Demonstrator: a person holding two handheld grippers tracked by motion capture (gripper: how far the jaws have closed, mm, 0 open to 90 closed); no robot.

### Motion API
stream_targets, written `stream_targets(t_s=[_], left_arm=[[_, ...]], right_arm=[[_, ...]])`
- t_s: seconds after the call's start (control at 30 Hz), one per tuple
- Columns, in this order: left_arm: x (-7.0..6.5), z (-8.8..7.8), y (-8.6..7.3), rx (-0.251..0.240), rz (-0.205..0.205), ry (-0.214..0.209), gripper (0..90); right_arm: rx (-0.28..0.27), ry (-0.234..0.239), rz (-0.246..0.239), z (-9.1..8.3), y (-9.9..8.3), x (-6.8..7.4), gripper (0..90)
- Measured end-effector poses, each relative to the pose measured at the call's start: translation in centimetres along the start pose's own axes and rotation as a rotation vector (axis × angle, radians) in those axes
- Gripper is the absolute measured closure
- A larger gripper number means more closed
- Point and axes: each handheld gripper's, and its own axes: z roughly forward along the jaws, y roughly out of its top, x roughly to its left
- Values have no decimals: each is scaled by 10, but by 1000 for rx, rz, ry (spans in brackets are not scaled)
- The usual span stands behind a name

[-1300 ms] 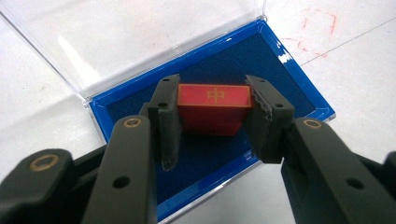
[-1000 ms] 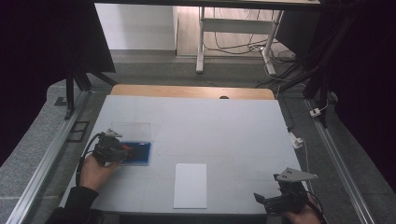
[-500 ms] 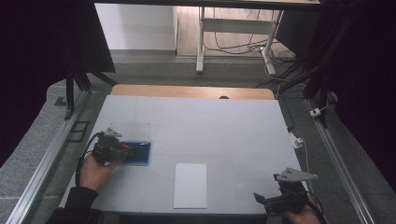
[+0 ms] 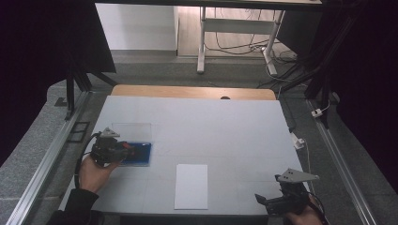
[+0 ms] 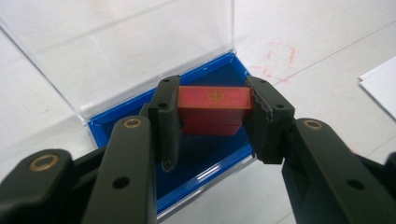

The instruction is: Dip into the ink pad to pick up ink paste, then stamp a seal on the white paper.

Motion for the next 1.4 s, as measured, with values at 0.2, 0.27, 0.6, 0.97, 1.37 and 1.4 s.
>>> stream_targets(t_s=[0.2,0.27,0.6,0.97,1.37,1.4], left_arm=[[-6,-4,2,-18,18,-13,580],[-9,-5,3,-21,23,-17,580],[-23,-8,8,-34,57,-45,580],[-44,-9,16,-48,108,-84,580],[-60,-9,22,-50,141,-136,581],[-62,-8,22,-51,142,-144,580]], right_arm=[[0,1,0,0,0,0,0],[0,1,-1,0,0,0,0],[0,2,-1,0,0,0,0],[-3,4,-1,0,0,0,0],[-2,2,-1,0,0,0,0],[-1,2,-1,0,0,0,0]])
